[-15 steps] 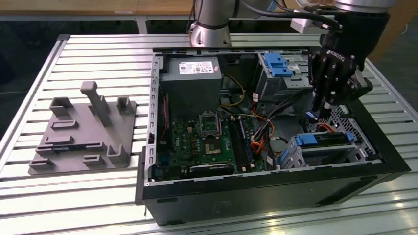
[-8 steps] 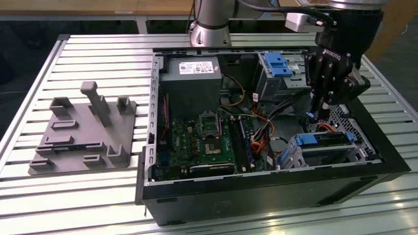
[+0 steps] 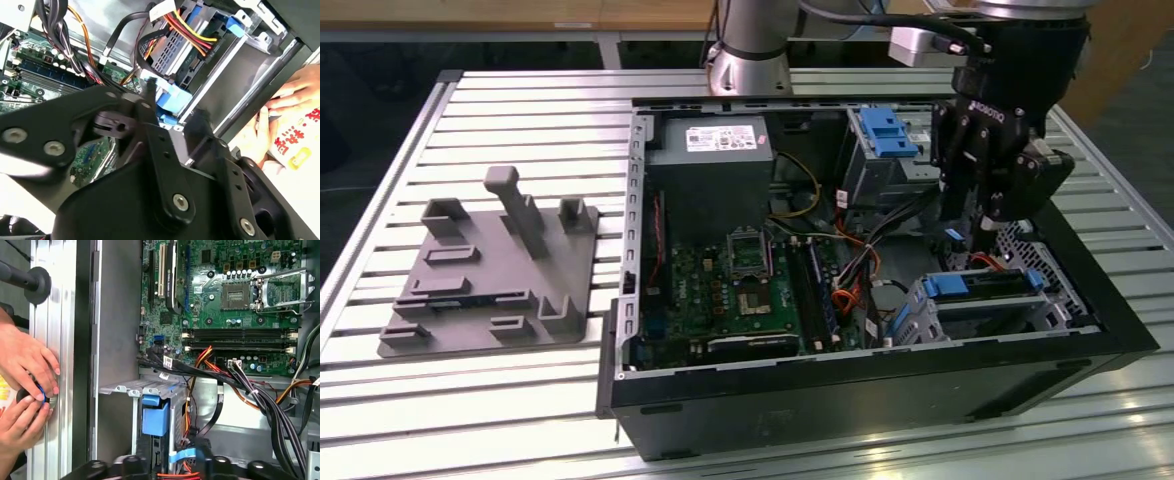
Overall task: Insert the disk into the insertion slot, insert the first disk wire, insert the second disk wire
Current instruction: 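Insert the second disk wire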
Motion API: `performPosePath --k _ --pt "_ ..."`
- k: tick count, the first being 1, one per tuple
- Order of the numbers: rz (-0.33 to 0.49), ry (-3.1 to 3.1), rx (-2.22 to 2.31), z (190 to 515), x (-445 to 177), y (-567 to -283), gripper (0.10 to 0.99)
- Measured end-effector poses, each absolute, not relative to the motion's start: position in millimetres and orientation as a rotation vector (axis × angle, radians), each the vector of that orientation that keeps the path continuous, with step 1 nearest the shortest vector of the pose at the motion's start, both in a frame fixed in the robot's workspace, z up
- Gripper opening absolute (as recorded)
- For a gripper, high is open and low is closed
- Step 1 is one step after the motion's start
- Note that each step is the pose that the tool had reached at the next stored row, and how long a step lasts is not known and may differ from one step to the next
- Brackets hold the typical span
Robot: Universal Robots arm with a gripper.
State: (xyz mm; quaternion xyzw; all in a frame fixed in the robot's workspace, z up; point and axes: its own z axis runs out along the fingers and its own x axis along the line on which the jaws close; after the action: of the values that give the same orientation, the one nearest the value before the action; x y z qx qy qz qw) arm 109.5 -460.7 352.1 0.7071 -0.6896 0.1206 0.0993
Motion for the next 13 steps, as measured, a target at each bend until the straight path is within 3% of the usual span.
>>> performPosePath --k 2,3,9,13 --pt "0.358 -2.040 2.092 351.4 109.8 -459.9 0.525" --pt "0.358 -2.040 2.092 350.9 110.7 -459.6 0.588" --pt "0.362 -2.043 2.093 347.8 118.7 -459.1 0.588" --pt "0.407 -2.065 2.103 345.5 115.6 -458.6 0.588"
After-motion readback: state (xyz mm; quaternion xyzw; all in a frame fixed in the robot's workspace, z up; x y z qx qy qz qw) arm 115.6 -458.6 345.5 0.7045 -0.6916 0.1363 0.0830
